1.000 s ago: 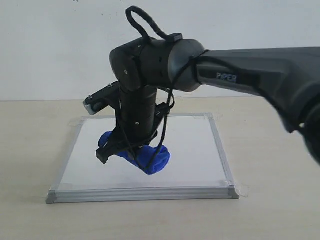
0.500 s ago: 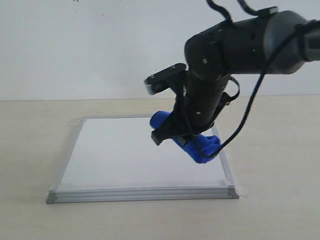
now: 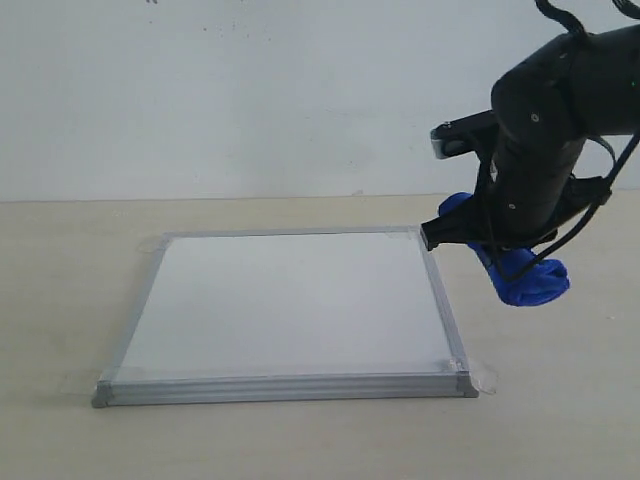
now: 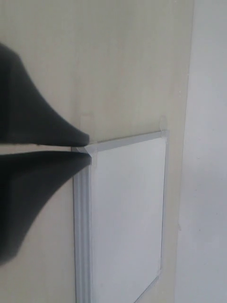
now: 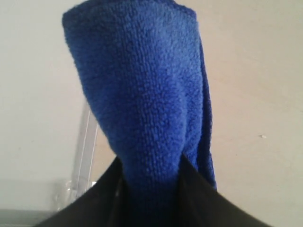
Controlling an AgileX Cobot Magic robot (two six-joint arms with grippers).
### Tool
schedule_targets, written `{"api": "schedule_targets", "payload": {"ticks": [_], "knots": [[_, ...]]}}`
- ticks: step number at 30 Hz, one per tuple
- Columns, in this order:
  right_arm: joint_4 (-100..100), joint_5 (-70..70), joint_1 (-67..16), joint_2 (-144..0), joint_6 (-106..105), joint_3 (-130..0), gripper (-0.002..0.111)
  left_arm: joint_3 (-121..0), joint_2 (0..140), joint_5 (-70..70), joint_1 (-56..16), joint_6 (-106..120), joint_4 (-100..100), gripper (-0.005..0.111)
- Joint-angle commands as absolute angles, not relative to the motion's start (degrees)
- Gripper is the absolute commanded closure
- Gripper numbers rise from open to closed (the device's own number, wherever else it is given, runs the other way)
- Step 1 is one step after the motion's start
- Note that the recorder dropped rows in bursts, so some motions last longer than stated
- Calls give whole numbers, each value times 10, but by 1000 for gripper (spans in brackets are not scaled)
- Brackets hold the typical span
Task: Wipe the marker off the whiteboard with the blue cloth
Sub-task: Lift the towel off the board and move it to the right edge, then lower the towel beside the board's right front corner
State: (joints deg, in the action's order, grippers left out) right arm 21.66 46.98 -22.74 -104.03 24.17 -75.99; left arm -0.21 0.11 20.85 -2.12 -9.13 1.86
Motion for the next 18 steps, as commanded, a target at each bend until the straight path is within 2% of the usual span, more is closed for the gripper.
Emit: {"api": "schedule_targets", "payload": {"ticks": [1,18], "knots": [[233,425,-212,-1035,302,-735,109,0,0,206,-23,-95,22,103],[240,344,-211,-1151,365,-733,109,0,0,206,-23,-95,22,103]]}}
